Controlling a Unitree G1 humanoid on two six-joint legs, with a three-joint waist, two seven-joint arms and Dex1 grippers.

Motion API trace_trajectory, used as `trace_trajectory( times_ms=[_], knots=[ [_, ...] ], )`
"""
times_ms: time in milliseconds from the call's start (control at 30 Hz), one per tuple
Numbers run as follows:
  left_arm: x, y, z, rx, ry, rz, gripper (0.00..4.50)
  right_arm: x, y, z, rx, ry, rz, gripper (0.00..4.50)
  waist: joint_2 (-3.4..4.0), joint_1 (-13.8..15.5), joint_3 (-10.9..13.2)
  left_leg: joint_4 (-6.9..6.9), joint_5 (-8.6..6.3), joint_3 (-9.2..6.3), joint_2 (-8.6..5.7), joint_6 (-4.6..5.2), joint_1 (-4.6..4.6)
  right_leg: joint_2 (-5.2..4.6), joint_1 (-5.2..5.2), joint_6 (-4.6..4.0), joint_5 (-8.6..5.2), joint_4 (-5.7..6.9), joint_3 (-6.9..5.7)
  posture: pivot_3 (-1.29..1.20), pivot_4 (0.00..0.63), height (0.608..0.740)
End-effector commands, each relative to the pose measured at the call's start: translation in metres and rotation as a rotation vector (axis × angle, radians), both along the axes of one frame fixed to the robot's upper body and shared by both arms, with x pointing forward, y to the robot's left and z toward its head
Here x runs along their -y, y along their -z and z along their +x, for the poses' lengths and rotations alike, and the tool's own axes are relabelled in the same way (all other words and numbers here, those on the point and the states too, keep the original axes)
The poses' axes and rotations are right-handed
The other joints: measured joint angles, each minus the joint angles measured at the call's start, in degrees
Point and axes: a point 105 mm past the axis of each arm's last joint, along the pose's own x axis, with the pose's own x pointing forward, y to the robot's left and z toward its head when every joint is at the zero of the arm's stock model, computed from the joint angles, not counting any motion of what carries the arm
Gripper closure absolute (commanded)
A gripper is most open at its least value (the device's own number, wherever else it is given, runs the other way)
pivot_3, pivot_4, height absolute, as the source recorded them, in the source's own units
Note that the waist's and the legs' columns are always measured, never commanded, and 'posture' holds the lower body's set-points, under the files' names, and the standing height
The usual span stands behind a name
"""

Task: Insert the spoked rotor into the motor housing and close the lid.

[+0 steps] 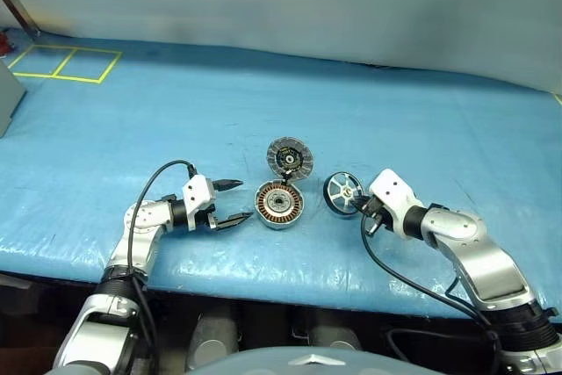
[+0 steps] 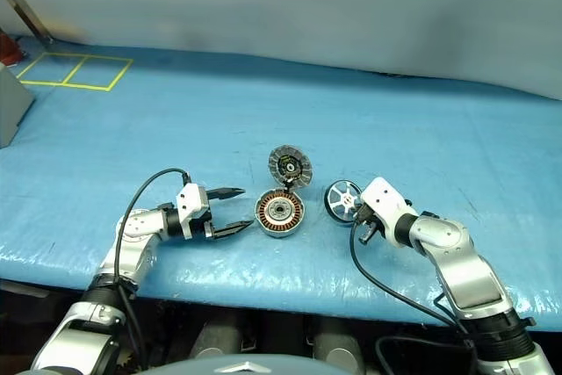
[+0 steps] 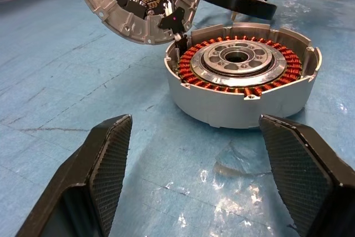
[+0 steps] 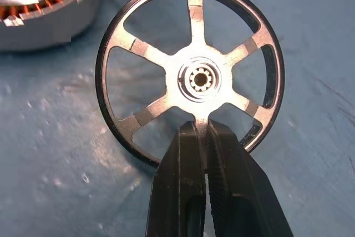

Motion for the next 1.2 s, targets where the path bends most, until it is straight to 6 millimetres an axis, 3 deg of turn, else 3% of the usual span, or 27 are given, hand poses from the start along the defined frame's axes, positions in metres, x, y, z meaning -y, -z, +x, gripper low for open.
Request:
trace_trajectory(
  times_ms=[33,200,500,767,1200],
  knots=[
    [0.002,-0.007,-0.001,0.046,0.003,-0.022,0.65,-0.014,-0.026,-0.006,0.068,-0.076,0.100,4.48,-0.01,0.1,0.0,0.00,0.00,0.00,0.00,0.00,0.00,0.00,0.01,0.00,0.00,0.00,0.00,0.00,0.150,0.740],
    [0.004,-0.004,-0.004,0.034,0.008,-0.032,0.65,-0.030,-0.021,-0.017,0.011,-0.152,0.140,4.48,0.00,0.1,0.0,0.00,0.00,-0.01,-0.01,0.00,-0.01,-0.04,0.01,0.00,0.00,-0.02,-0.01,0.00,0.150,0.740],
    [0.002,-0.003,-0.004,0.042,-0.021,-0.039,0.65,-0.032,-0.014,-0.021,-0.018,-0.179,0.093,4.48,0.00,0.2,0.0,0.00,-0.01,0.00,-0.01,0.00,-0.01,-0.05,0.00,-0.02,-0.01,-0.03,-0.01,0.00,0.150,0.740],
    [0.004,-0.004,-0.002,0.032,-0.019,-0.069,0.65,-0.072,-0.025,-0.032,0.006,-0.334,0.180,4.48,0.00,0.2,0.0,-0.01,-0.01,-0.01,0.01,0.00,0.00,-0.03,-0.01,-0.02,-0.01,-0.03,-0.02,0.00,0.150,0.740],
    [0.003,-0.007,-0.012,-0.020,0.070,-0.083,0.65,-0.086,-0.015,-0.012,0.035,-0.301,0.163,4.48,0.00,0.2,0.0,-0.02,-0.01,-0.01,0.00,0.00,-0.02,-0.05,-0.01,-0.02,-0.01,-0.06,-0.05,0.00,0.150,0.740]
  ],
)
